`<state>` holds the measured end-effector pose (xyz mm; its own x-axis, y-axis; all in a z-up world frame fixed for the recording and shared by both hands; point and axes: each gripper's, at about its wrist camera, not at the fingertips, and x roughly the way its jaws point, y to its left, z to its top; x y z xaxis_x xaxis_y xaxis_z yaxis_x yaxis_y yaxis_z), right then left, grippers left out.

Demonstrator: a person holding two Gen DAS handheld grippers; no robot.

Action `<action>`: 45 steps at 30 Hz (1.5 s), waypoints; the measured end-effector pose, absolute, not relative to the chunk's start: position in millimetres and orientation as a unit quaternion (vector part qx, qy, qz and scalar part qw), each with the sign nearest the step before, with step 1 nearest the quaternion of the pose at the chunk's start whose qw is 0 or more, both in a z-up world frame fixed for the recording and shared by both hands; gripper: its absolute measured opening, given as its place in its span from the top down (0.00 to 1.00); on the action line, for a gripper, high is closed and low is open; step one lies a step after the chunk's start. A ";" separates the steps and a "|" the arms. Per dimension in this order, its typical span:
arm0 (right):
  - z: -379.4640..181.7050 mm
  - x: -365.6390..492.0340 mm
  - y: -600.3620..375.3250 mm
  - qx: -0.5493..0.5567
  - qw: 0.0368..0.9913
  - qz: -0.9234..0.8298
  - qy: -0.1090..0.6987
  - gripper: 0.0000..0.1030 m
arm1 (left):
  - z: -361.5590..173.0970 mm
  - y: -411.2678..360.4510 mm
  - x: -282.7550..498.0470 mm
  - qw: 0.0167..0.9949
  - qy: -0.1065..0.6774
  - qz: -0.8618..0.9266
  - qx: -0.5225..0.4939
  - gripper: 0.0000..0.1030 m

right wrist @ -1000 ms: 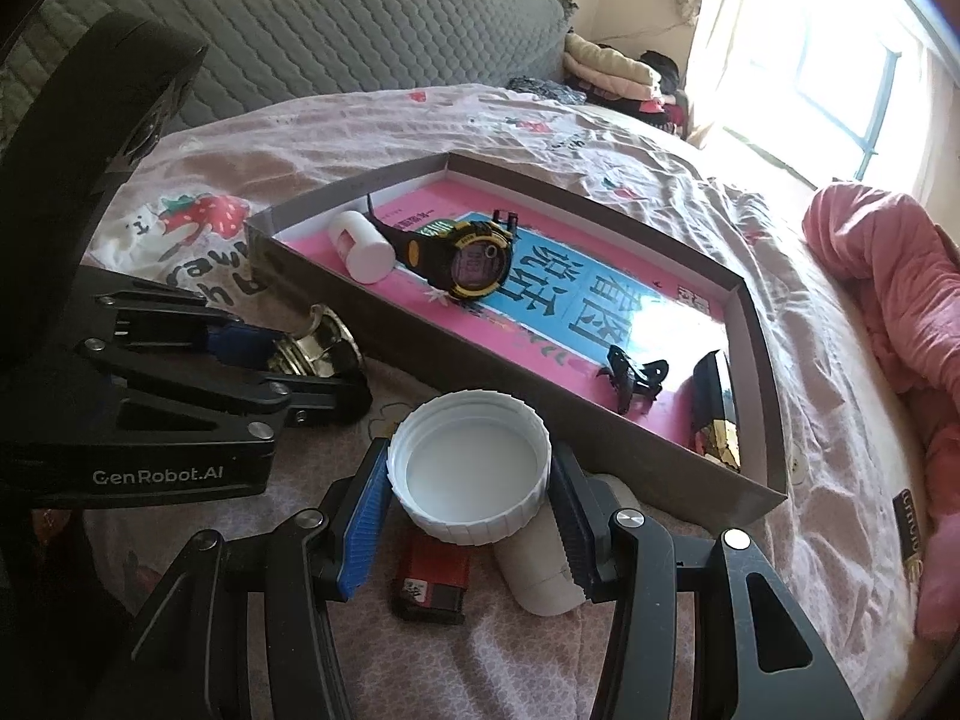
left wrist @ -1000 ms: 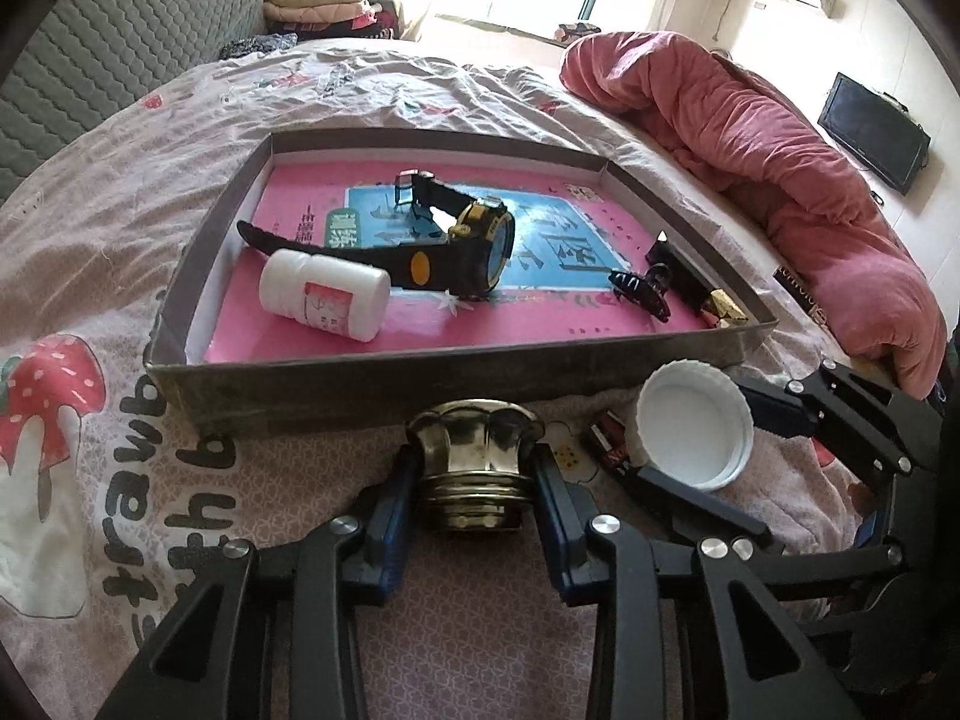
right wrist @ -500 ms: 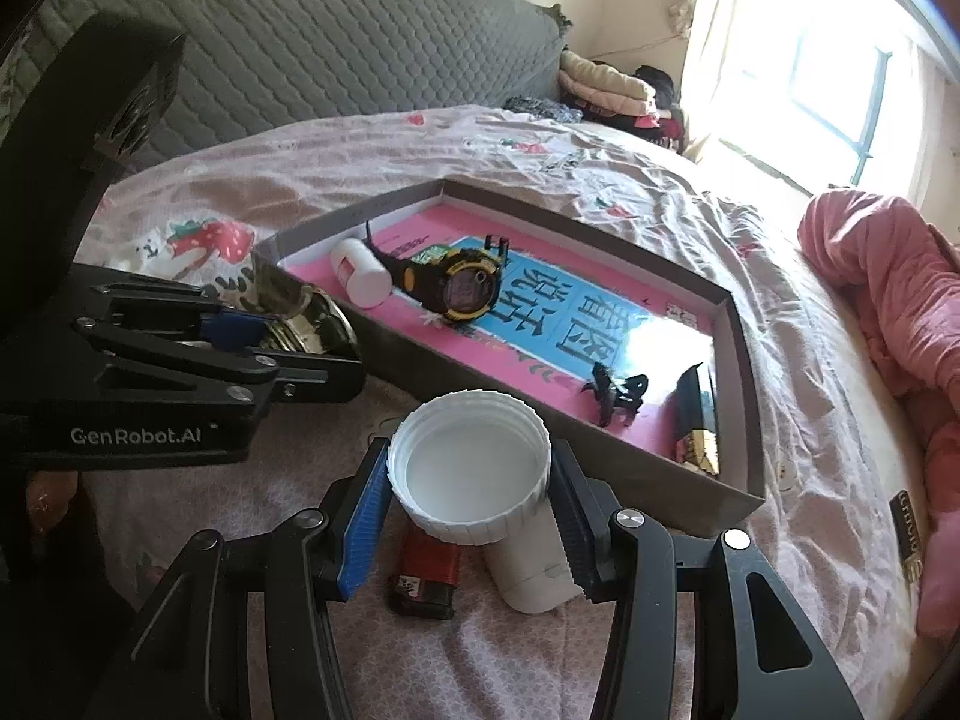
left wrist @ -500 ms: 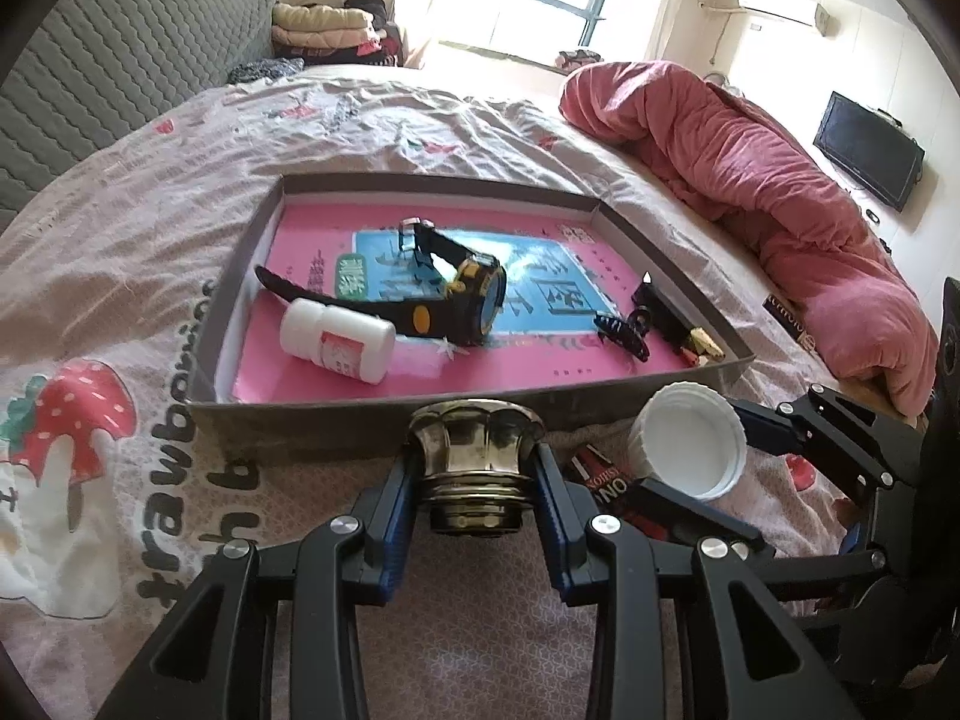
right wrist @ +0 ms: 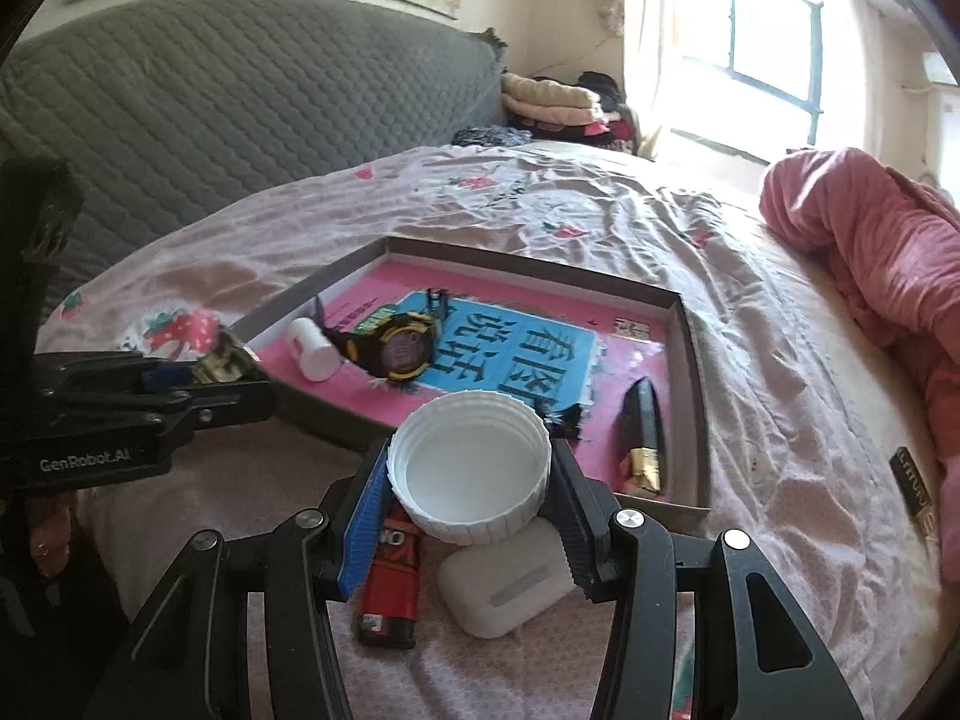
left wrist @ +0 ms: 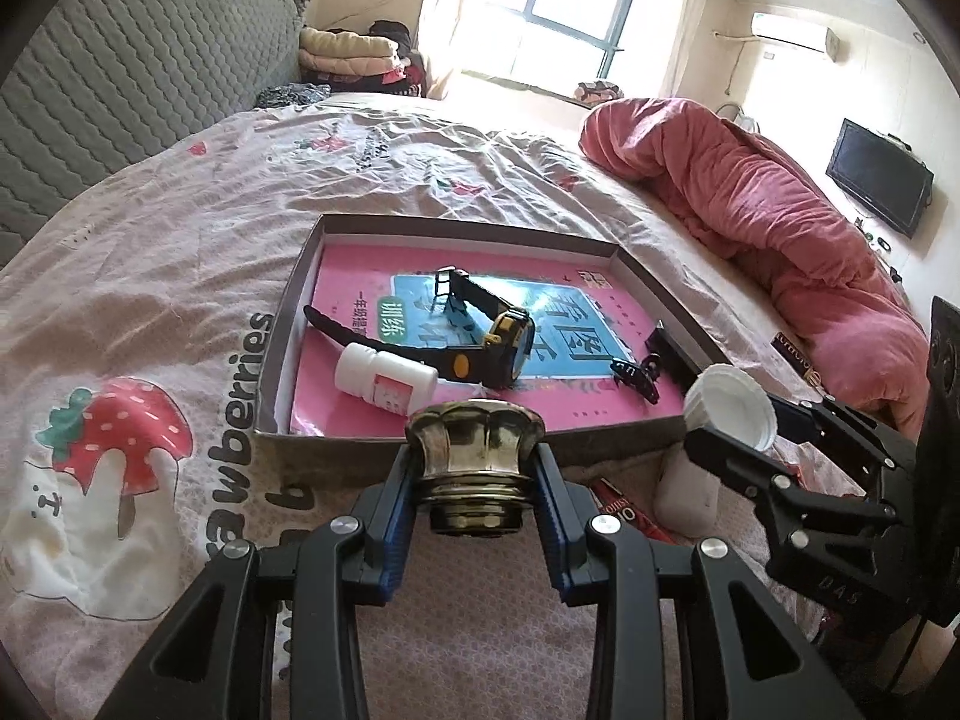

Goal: Organize rigid objects
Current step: 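Lift the fitting and bottle cap with both tools toward the box, then carry the gold fitting and white cap over the box with both tools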

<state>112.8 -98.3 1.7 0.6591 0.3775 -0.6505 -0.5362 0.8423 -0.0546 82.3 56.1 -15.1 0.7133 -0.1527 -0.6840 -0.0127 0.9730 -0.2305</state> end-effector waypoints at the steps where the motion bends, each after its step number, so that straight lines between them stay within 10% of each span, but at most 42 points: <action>1: 2.8 113.5 -100.4 -0.118 0.905 0.248 0.325 0.49 | -14.9 56.0 82.5 0.920 0.375 -0.037 -0.109 0.64; 45: 11.1 162.0 -118.9 -0.064 0.924 0.209 0.314 0.49 | -19.7 46.0 127.9 0.927 0.355 -0.039 -0.110 0.64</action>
<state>162.0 -118.9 11.1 0.7153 0.3464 -0.6069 -0.4265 0.9044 0.0135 127.9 46.0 -19.7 0.7443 -0.1505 -0.6506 -0.0061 0.9727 -0.2320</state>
